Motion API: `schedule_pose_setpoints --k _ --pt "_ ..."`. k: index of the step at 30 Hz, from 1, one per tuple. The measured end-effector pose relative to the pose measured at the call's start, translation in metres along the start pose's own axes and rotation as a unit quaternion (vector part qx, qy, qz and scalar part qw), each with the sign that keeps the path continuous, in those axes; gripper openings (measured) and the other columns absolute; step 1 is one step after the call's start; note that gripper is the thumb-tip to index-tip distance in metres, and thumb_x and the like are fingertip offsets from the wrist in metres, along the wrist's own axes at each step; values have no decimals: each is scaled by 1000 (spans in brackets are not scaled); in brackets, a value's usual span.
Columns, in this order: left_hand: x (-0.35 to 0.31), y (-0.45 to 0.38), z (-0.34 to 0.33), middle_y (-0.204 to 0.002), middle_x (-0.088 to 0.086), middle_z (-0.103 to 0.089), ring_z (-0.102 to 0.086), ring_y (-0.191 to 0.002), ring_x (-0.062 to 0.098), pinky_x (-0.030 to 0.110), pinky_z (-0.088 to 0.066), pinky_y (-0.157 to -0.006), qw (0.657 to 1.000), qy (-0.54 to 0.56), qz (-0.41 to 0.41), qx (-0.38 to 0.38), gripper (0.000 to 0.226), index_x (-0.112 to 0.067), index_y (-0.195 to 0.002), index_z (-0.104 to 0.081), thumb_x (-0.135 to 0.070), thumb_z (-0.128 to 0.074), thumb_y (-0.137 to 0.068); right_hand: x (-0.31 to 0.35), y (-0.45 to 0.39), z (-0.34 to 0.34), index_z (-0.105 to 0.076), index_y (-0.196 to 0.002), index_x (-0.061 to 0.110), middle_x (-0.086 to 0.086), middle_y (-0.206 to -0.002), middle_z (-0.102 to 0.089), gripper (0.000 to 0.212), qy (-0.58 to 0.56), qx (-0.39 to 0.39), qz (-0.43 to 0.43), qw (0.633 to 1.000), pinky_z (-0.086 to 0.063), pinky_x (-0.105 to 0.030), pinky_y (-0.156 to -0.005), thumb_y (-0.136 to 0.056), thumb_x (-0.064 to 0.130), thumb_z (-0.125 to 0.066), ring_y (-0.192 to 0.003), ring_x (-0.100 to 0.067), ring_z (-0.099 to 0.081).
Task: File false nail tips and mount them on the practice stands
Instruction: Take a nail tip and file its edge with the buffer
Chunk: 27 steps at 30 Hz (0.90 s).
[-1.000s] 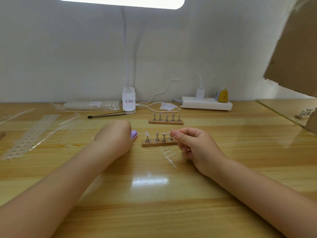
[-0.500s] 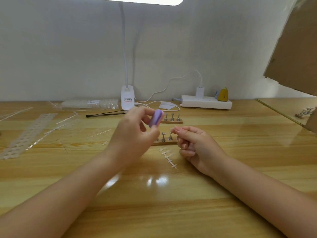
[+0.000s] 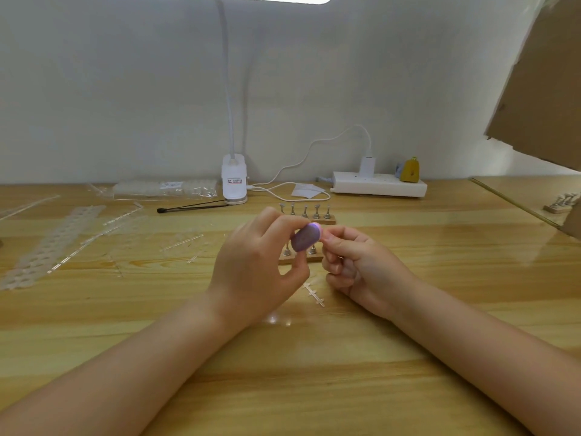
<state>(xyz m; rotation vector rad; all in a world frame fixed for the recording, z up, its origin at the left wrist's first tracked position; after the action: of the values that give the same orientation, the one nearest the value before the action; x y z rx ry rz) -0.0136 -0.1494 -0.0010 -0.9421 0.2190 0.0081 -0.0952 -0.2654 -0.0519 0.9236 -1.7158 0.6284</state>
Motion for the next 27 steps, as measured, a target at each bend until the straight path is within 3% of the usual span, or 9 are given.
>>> schedule_pose_setpoints --k 6,12,15,18,22,25,27 --pt "8 1 -4 -87 3 -63 -57 -62 23 35 -46 -55 998 -51 15 17 24 -11 -96 -69 -13 -64 -73 0 -1 0 -61 -82 12 2 -58 -43 7 -15 20 -14 1000 -22 -16 -38 -78 17 -61 -46 -7 -38" --pt "-7 2 -7 -89 3 -63 -59 -65 23 35 -48 -56 1000 -9 -24 -7 27 -11 -102 -68 -18 -60 -78 0 -1 -1 -57 -86 13 2 -56 -45 11 -1 30 -5 1000 -23 -16 -38 -76 17 -60 -46 -7 -39" --pt "1 3 -8 -88 3 -63 -59 -64 25 34 -46 -58 999 -48 1 7 25 -11 -99 -70 -16 -61 -76 1 -1 1 -60 -77 15 1 -59 -43 2 -29 32 -13 999 -25 -16 -37 -78 17 -60 -46 -8 -39" --pt "6 3 -3 -89 1 -63 -56 -65 17 34 -46 -58 999 -24 19 -16 26 -11 -100 -69 -20 -57 -79 -1 -2 1 -65 -74 17 1 -58 -43 8 -32 32 -9 999 -25 -16 -36 -80 18 -61 -45 -8 -40" --pt "-2 3 -7 -92 -3 -65 -56 -71 11 35 -49 -64 1000 -1 -9 4 27 -14 -104 -70 -16 -66 -78 -1 -1 0 -58 -87 14 3 -58 -45 11 -8 42 -8 999 -24 -17 -38 -77 18 -61 -47 -7 -40" --pt "8 4 -9 -90 -1 -66 -58 -67 18 38 -47 -65 999 -39 22 16 28 -15 -100 -71 -9 -72 -72 1 0 0 -61 -79 14 2 -59 -43 3 -30 46 -13 998 -26 -16 -37 -79 17 -59 -47 -8 -40" --pt "10 3 -5 -88 1 -65 -49 -63 12 38 -47 -63 999 -28 29 -6 26 -13 -99 -71 -9 -72 -73 2 1 0 -64 -75 15 2 -58 -43 7 -32 37 -10 999 -25 -16 -36 -80 17 -60 -46 -8 -39"
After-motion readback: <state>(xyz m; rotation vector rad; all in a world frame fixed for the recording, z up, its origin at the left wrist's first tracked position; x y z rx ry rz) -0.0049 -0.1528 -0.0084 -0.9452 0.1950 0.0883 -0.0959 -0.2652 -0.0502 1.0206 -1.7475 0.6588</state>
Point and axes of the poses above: each hand's wrist, its own y-axis away from the middle knuckle, its own z-axis out of the back of the hand, x = y × z, the point moved 6 cm from there along -y, towards the middle knuckle
